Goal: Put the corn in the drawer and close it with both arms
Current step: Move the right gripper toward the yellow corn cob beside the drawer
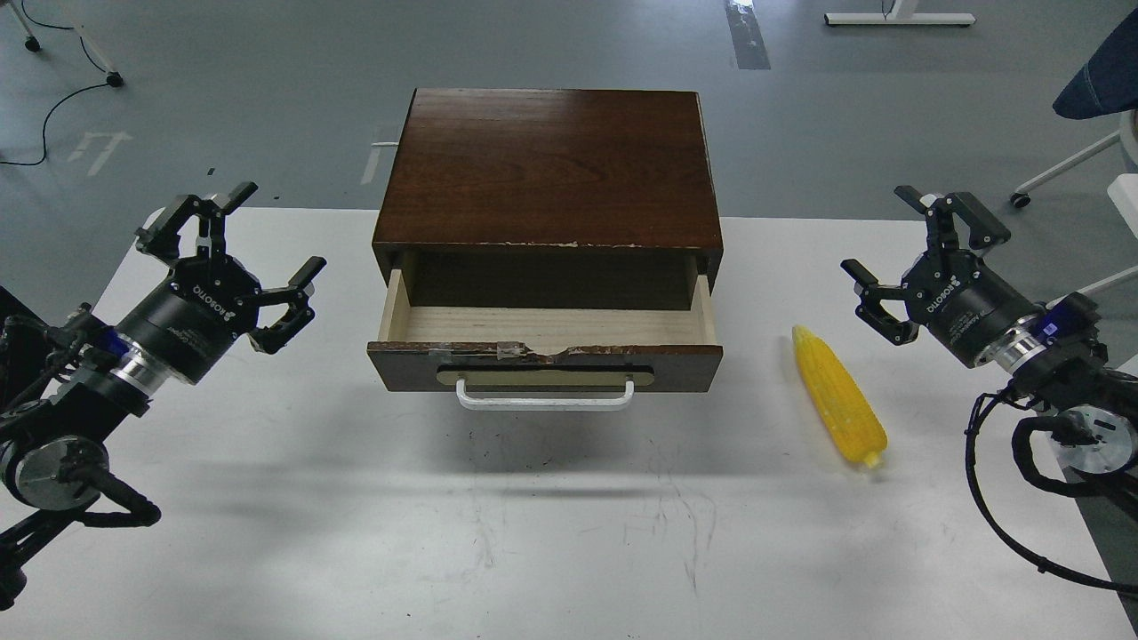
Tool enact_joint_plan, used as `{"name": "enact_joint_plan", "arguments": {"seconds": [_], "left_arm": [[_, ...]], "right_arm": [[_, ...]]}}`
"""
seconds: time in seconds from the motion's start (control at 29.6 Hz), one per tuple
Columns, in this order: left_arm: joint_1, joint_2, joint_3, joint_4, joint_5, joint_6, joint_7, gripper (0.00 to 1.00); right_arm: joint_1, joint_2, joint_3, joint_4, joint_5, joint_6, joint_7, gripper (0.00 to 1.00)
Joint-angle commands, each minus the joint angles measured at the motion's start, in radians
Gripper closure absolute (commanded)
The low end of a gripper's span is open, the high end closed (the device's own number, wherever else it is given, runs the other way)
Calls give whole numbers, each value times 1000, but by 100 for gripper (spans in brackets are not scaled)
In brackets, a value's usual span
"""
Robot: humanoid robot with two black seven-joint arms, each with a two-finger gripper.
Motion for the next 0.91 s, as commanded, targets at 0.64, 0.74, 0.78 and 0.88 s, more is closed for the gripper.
{"name": "enact_joint_plan", "arguments": {"seconds": [0.64, 0.74, 0.78, 0.88], "left_arm": [[-1, 9, -1, -9, 0, 0, 0, 0], [-1, 9, -1, -12, 0, 0, 0, 0], [-1, 9, -1, -12, 0, 0, 0, 0], [-1, 9, -3, -12, 0, 0, 0, 0]], "right_arm": [[50, -238, -6, 181, -671, 0, 0, 0], [67, -288, -9, 184, -849, 0, 0, 0], [73, -294, -13, 184, -928, 0, 0, 0], [76, -298, -26, 184, -1041, 0, 0, 0]]}}
